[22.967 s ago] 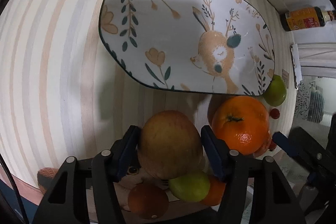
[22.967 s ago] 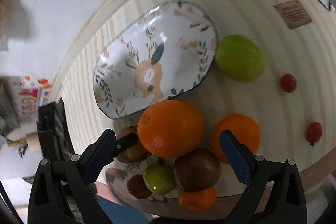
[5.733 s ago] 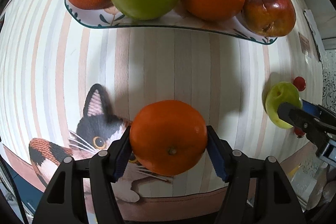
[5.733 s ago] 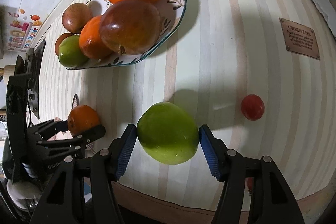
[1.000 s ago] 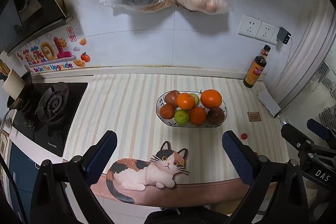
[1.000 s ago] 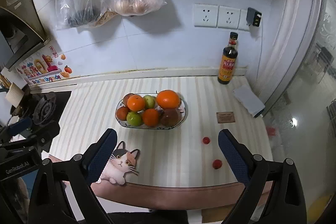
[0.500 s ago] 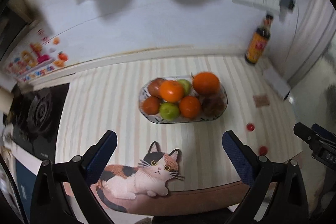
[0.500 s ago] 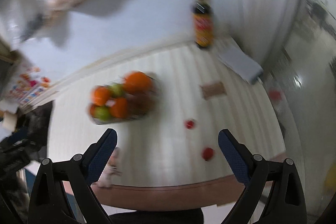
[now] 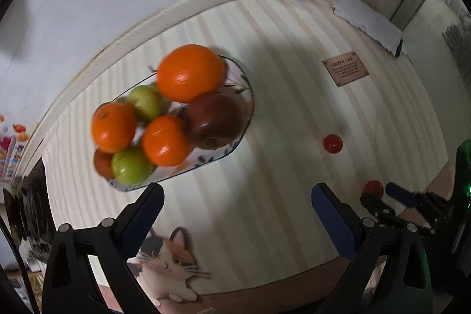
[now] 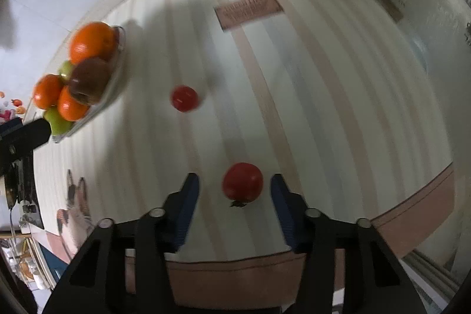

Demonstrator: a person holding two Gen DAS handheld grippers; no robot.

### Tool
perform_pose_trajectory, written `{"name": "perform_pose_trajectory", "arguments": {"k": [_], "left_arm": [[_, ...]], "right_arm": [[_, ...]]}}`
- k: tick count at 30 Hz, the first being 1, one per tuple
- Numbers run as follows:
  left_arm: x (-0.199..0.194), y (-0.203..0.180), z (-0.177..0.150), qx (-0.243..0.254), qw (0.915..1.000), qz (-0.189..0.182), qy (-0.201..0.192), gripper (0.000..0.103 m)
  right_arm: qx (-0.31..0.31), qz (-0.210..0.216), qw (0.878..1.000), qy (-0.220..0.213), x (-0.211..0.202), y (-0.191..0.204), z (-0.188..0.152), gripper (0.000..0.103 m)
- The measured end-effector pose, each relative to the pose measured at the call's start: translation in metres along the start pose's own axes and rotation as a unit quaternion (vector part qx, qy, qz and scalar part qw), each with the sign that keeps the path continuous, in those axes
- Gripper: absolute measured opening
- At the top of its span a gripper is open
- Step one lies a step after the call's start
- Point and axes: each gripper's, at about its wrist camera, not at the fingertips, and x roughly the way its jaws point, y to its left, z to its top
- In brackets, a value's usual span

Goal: Organize fruits
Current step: 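Grasp a red tomato with the right tool while the left tool grasps the other tomato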

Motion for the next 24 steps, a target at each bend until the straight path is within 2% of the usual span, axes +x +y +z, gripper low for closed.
{"name": "perform_pose_trajectory", "arguments": {"k": [1, 2, 5, 11, 13, 16, 20, 22, 24], "left_arm": [[0.006, -0.004, 0.004, 0.002, 1.0, -0.005, 0.007, 0.103], [0.011, -0.008, 0.007, 0.004, 0.9999, -0.008, 0.013, 0.103], [0.02, -0.022, 0.015, 0.015, 0.9993, -0.027, 0.022, 0.103], [0.04, -0.07, 0.031, 0.058, 0.9957, -0.067, 0.027, 0.093], [0.049, -0.083, 0.035, 0.066, 0.994, -0.078, 0.038, 0.075], [0.068, -0.097, 0.04, 0.073, 0.9911, -0.092, 0.064, 0.061], [0.084, -0.106, 0.044, 0.08, 0.9884, -0.101, 0.081, 0.048], [0.088, -0.109, 0.045, 0.082, 0.9874, -0.104, 0.086, 0.039], [0.088, -0.109, 0.047, 0.083, 0.9875, -0.105, 0.083, 0.035]], "right_arm": [[0.0, 0.0, 1.0, 0.0, 0.0, 0.0, 0.0, 0.035], [-0.002, -0.004, 1.0, 0.0, 0.005, -0.001, -0.001, 0.034], [-0.007, -0.005, 1.0, -0.019, 0.001, -0.004, -0.002, 0.033], [0.021, -0.012, 0.999, -0.045, -0.02, -0.032, 0.004, 0.034], [0.034, -0.015, 0.998, -0.048, -0.024, -0.044, 0.005, 0.034], [0.047, -0.02, 0.997, -0.05, -0.027, -0.059, 0.005, 0.034], [0.061, -0.021, 0.996, -0.054, -0.031, -0.071, 0.005, 0.034], [0.068, -0.019, 0.996, -0.056, -0.034, -0.077, 0.007, 0.034], [0.071, -0.019, 0.996, -0.059, -0.036, -0.081, 0.009, 0.034]]}}
